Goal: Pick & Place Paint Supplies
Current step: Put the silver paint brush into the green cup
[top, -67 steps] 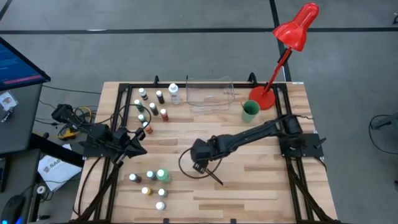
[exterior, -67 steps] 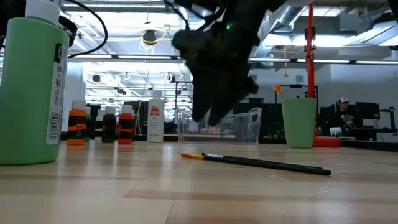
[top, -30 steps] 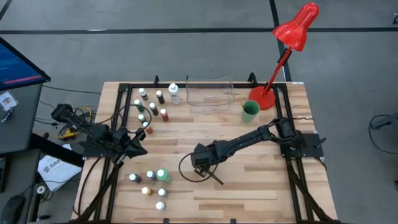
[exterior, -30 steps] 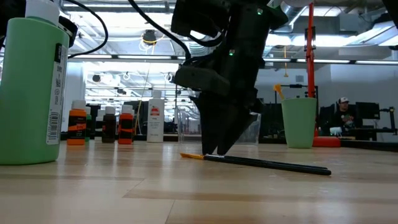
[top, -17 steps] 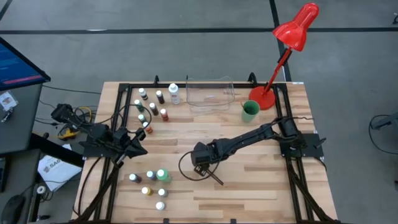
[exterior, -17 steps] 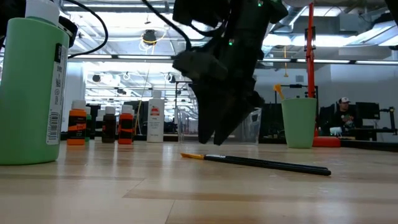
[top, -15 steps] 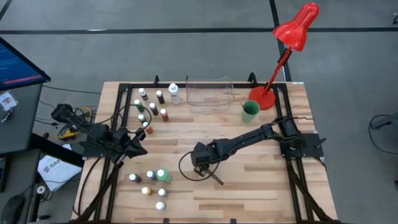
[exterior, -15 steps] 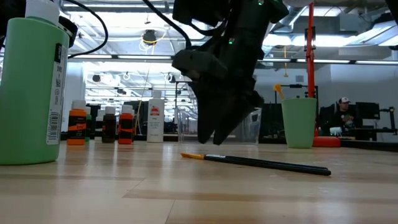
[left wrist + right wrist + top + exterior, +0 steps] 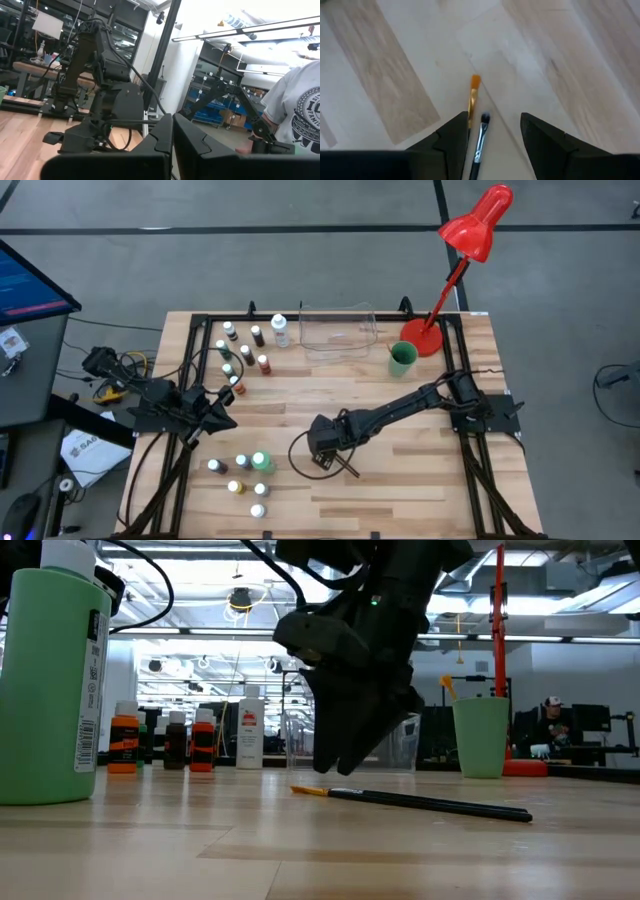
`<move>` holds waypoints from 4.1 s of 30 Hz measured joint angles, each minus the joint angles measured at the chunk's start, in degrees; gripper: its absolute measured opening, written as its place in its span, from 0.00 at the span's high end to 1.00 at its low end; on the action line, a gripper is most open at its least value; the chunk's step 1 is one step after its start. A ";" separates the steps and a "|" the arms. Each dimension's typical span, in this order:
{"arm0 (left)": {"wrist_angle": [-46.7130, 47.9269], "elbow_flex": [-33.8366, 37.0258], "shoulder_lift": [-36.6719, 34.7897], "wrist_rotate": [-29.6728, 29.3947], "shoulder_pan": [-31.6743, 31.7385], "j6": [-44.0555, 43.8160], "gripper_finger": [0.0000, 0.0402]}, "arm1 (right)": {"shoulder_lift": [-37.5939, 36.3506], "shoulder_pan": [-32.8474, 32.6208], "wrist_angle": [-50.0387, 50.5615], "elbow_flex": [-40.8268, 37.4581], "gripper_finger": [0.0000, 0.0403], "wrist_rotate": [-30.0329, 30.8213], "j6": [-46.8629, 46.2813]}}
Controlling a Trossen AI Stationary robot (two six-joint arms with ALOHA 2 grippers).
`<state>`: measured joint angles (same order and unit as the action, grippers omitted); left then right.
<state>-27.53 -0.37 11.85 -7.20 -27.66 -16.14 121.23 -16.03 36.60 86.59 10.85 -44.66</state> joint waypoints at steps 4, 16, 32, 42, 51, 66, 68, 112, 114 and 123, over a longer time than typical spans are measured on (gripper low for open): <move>0.00 0.00 0.00 0.00 -0.01 0.00 1.00 | 0.00 0.05 0.00 0.00 0.56 1.07 0.04; 0.00 -0.01 -0.01 0.00 -0.02 0.00 1.00 | 0.00 -0.10 -4.28 -4.21 0.57 2.18 -1.26; 0.00 -0.01 0.00 -0.01 0.00 0.00 1.00 | -0.28 0.25 -4.00 -5.92 0.78 0.62 0.21; 0.00 0.01 -0.01 0.00 0.00 0.00 1.00 | -0.37 2.71 -1.29 -5.86 0.99 -1.05 3.37; 0.00 0.01 -0.01 -0.02 -0.02 0.00 1.00 | -3.53 5.49 3.52 -6.54 1.00 -6.74 3.64; -0.04 0.00 0.01 -0.02 -0.02 0.00 1.00 | -5.60 5.71 4.21 -6.27 0.57 -15.16 -12.56; -0.04 -0.01 0.01 0.00 -0.02 0.00 1.00 | -5.60 5.33 3.60 -6.25 0.50 -12.06 -13.80; -0.55 0.01 0.27 0.00 -0.02 0.00 1.00 | -0.59 1.16 0.51 -5.89 0.71 -4.70 -15.43; -0.57 0.01 0.27 0.00 -0.02 0.00 1.00 | -0.53 1.16 0.65 -5.92 0.74 -4.66 -15.41; -0.65 -0.01 0.27 -0.01 -0.01 0.00 1.00 | -0.31 1.27 2.44 -5.90 0.85 -3.94 -15.42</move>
<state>-28.18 -0.38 12.12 -7.21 -27.67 -16.14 120.92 -14.76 39.04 80.68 6.91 -60.08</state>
